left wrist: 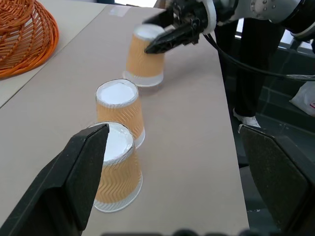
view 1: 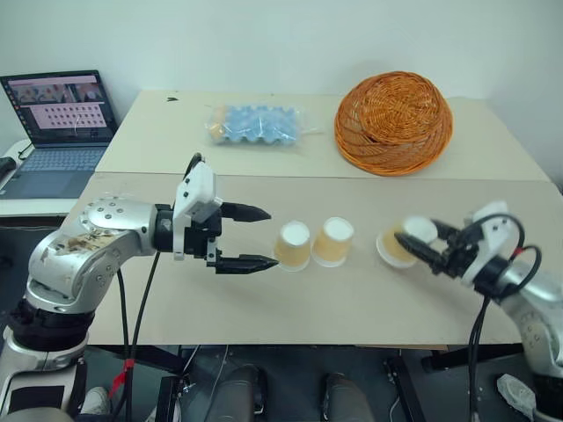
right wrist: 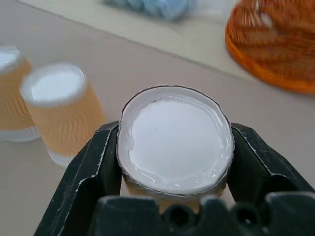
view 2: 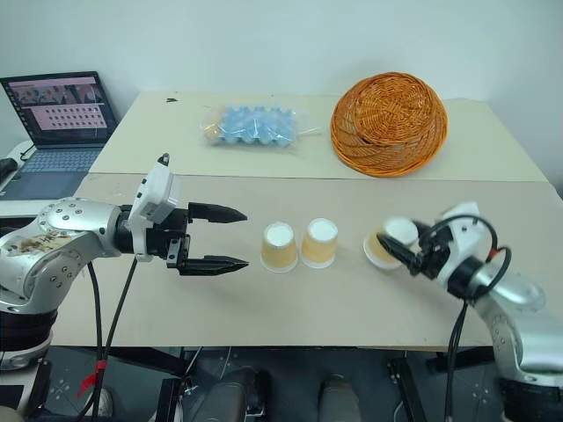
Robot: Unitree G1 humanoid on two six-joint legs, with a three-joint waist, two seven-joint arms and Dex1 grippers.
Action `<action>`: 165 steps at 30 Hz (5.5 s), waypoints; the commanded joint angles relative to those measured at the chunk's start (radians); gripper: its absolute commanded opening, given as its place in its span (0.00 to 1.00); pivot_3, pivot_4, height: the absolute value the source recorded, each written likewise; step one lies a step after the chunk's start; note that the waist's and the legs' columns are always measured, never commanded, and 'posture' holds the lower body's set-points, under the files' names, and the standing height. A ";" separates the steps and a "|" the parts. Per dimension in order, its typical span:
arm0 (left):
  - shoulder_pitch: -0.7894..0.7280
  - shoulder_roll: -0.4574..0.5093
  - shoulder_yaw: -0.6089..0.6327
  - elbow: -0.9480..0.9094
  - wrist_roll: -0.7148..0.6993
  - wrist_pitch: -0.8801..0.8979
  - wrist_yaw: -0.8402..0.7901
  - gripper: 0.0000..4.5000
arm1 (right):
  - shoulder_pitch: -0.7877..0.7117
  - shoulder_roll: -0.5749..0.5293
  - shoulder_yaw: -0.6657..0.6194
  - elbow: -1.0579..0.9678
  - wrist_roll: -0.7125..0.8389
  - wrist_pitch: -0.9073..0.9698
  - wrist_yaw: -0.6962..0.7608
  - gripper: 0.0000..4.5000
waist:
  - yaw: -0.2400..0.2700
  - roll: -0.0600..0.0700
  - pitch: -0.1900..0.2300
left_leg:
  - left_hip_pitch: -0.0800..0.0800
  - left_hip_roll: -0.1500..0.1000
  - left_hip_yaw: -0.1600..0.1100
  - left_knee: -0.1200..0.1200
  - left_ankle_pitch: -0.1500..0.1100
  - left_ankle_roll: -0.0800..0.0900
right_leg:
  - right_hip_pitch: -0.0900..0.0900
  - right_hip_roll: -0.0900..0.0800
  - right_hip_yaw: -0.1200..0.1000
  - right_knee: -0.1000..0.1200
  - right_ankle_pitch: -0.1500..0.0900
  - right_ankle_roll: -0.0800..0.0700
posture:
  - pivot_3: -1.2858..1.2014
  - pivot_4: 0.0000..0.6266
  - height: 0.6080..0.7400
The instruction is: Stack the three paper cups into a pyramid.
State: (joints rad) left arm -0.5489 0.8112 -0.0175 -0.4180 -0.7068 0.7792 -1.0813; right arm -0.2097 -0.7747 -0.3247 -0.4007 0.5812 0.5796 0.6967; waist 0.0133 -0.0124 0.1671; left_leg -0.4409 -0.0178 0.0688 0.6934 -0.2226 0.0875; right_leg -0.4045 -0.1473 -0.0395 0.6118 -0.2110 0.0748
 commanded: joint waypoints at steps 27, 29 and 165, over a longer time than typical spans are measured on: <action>0.076 0.041 0.088 -0.145 -0.109 0.076 0.116 1.00 | -0.574 0.034 0.477 0.365 -0.110 -0.100 0.574 0.58 | -0.004 -0.002 0.001 | -0.001 -0.001 0.000 0.000 0.004 -0.007 | -0.001 0.000 -0.001 0.000 0.000 0.000 | 0.52 0.24 0.90; 0.076 0.045 0.090 -0.145 -0.105 0.075 0.122 1.00 | -0.581 0.041 0.477 0.375 -0.121 -0.103 0.580 0.58 | -0.004 -0.002 0.001 | -0.001 -0.001 0.000 0.000 0.005 -0.008 | -0.001 0.000 -0.001 0.000 0.000 0.000 | 0.52 0.24 0.90; 0.275 -0.354 0.329 0.045 0.329 -0.097 0.984 1.00 | -0.079 0.132 -0.181 0.398 -0.450 0.008 -0.377 1.00 | 0.001 -0.003 0.001 | 0.002 0.000 0.002 -0.012 0.010 -0.017 | -0.001 -0.001 0.001 0.001 0.001 -0.002 | 0.52 0.24 0.90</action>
State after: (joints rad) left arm -0.2902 0.4642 0.2693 -0.3853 -0.4392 0.7420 -0.1578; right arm -0.2949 -0.6608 -0.4469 0.0274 0.1667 0.6022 0.4514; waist 0.0147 -0.0152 0.1679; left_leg -0.4390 -0.0188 0.0708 0.6809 -0.2125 0.0705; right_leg -0.4055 -0.1483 -0.0386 0.6126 -0.2099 0.0726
